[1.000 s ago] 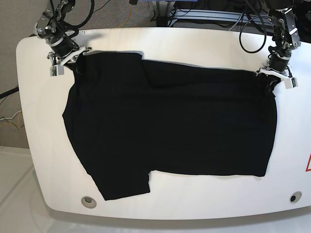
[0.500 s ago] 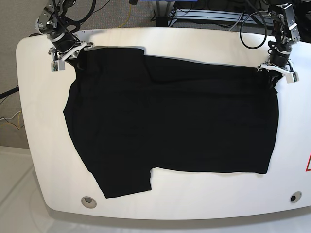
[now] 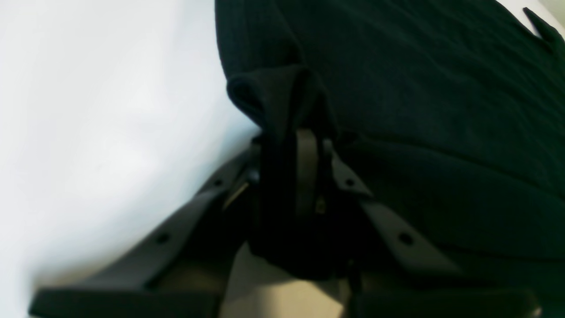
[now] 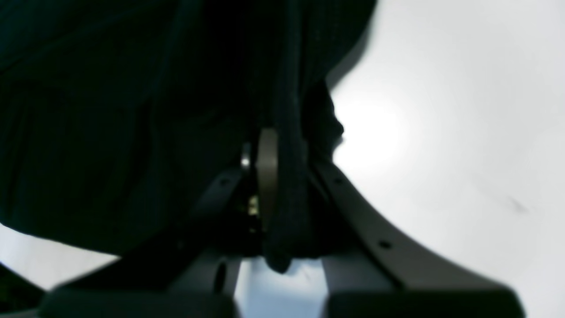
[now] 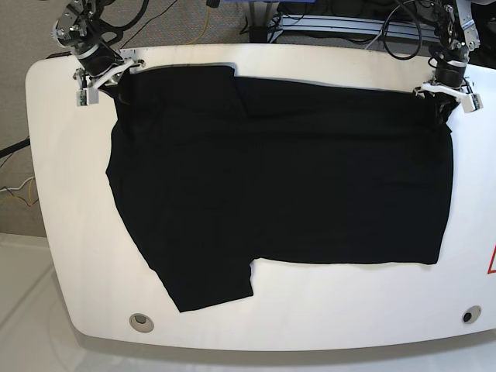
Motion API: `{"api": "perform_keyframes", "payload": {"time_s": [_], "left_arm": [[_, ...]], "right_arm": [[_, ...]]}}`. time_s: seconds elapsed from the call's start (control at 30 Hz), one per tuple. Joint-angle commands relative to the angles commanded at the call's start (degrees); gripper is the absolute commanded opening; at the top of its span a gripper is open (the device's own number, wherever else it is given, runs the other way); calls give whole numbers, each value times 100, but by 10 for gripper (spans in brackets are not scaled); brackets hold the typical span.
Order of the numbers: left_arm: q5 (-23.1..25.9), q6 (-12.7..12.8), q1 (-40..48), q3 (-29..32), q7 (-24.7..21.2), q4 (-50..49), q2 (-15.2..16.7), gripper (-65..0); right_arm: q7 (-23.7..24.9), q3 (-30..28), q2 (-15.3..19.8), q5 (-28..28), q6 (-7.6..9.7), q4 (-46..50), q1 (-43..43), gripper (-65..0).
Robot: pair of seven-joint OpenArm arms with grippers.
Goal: Fold the T-shirt properly
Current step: 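Drag the shirt edge toward the robot with both grippers, then hold the shirt edge with both grippers, adjusting the spread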
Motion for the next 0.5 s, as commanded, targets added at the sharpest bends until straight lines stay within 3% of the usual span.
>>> {"api": "perform_keyframes", "payload": {"time_s": [0.37,0.5], "left_arm": [[9,0,9,53,9,0,-44,-650],[9,0,-18,343,9,0,-44,-650]], "right_arm": [[0,0,-35,26,0,0,-132,-650],[9,0,-26,18,0,0,-211,-650]]}}
